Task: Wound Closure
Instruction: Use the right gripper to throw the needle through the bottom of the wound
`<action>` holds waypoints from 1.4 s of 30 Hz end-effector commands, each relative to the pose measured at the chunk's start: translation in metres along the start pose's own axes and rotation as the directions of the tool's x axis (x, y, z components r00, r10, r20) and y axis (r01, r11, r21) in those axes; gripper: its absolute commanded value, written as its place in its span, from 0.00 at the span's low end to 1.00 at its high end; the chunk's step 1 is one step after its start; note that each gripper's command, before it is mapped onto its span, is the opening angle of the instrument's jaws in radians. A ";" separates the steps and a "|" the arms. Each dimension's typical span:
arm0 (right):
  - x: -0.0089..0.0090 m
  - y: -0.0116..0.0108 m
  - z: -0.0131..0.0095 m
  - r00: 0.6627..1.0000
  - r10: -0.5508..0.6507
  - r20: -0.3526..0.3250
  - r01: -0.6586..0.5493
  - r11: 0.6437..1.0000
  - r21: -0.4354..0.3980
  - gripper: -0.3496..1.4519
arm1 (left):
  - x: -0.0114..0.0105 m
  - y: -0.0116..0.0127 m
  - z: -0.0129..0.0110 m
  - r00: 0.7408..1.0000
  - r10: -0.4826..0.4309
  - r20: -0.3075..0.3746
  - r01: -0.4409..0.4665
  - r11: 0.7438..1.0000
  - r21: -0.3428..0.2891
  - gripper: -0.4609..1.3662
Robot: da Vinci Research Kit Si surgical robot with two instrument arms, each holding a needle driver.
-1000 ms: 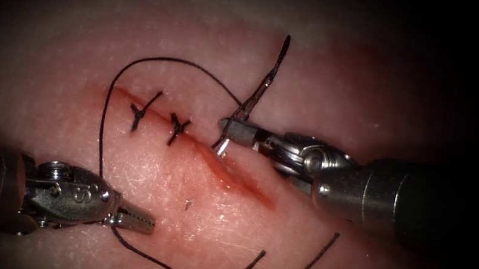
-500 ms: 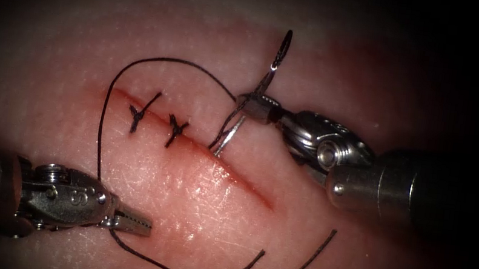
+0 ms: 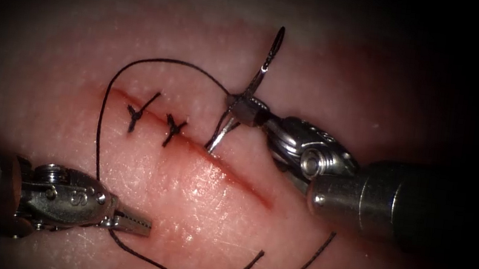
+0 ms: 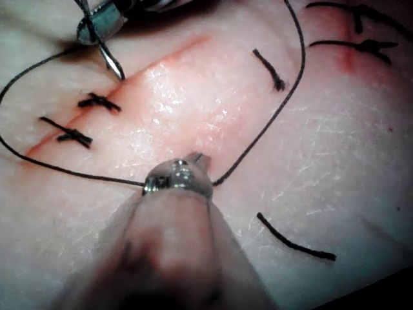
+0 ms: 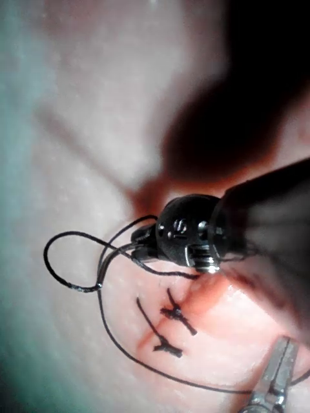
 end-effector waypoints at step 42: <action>-0.0058 -0.0034 -0.0022 0.778 0.544 0.315 -0.509 0.839 -0.191 0.00 | 0.0003 -0.0001 0.0003 1.000 -0.002 0.000 0.002 1.000 -0.006 0.06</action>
